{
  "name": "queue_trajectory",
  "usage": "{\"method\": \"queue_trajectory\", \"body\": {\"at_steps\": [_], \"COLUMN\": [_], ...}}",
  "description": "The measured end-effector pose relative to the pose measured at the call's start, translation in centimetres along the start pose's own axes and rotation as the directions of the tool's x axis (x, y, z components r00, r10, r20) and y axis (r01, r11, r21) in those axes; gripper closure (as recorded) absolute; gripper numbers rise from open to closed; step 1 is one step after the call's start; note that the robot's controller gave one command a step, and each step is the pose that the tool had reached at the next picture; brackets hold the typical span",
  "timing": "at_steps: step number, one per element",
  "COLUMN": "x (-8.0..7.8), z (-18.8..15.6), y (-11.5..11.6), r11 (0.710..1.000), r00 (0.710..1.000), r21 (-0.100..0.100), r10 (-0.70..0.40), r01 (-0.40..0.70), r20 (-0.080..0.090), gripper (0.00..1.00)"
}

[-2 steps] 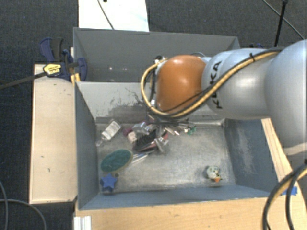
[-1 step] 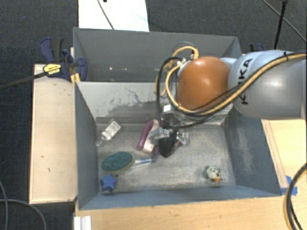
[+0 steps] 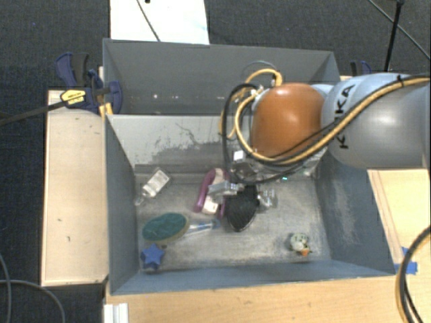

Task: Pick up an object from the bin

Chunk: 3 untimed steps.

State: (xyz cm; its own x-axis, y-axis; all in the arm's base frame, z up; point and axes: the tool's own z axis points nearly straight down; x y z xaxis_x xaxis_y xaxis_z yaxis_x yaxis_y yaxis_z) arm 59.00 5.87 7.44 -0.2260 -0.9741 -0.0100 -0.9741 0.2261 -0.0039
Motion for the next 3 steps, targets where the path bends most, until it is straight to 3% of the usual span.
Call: {"method": "queue_trajectory", "body": {"at_steps": [1,3], "x": [-0.31,-0.8], "z": [-0.33,-0.36], "y": [-0.06,-0.13], "r11": [1.0,1.0], "r00": [1.0,1.0], "r21": [0.001,0.001], "r10": [0.007,-0.013], "r01": [-0.007,0.013], "r20": [0.006,-0.003], "gripper": [1.0,1.0]}}
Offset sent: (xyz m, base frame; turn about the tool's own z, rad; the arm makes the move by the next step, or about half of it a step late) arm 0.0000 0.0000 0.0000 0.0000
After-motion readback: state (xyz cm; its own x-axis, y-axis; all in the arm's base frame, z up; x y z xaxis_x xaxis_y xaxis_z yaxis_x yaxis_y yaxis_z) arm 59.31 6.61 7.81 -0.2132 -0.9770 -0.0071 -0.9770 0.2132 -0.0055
